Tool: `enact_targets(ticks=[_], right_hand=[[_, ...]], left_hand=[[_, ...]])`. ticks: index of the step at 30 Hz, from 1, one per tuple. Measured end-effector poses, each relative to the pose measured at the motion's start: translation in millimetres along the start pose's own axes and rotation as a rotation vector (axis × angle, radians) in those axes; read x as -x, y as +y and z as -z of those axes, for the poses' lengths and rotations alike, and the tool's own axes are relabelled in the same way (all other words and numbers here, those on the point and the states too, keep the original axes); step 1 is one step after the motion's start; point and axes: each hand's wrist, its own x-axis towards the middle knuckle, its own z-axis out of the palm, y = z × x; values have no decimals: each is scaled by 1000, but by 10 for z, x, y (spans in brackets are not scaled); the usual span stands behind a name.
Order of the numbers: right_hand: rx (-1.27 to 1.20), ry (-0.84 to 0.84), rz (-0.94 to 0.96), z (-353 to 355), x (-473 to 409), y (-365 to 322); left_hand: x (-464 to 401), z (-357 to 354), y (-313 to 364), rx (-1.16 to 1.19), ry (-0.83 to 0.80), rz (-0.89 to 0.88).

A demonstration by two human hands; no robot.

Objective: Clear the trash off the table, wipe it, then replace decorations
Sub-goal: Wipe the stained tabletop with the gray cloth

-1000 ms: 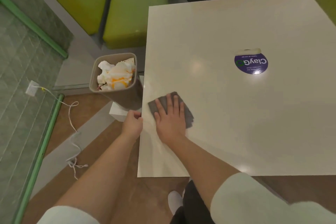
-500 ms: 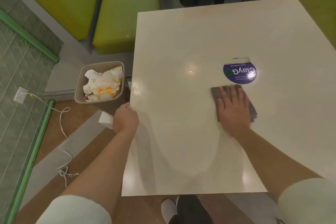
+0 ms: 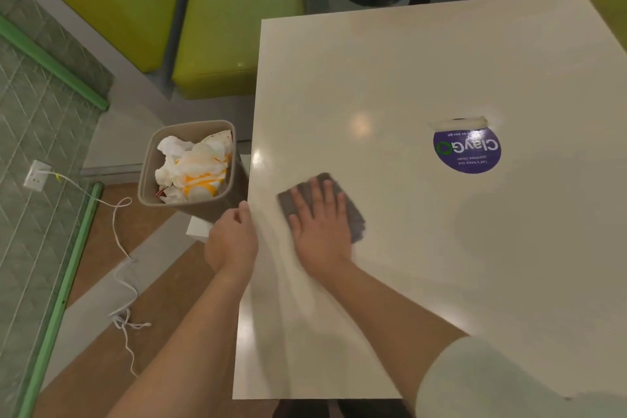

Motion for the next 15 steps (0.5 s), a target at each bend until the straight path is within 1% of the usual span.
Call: enact_targets(ticks=[3, 5, 6, 9, 11, 13, 15], right_hand=[[-40, -64, 167, -57, 47, -147], [-37, -46, 204, -6, -2, 52], [-36, -27, 164, 41, -24, 222], [-15, 70, -126, 237, -84, 814], [22, 104, -243, 369, -101, 1149], [45, 116, -339, 456, -183, 1333], [41, 159, -475, 450, -303, 1307]], left_hand=[[-48, 8, -39, 26, -26, -28], [-103, 27, -71, 77, -64, -37], [-113, 51, -80, 97, -77, -38], [-239, 82, -85, 158, -145, -66], [-345, 52, -99, 193, -217, -136], [-445, 22, -105, 185, -281, -175], [-500, -17, -140, 215, -325, -170]])
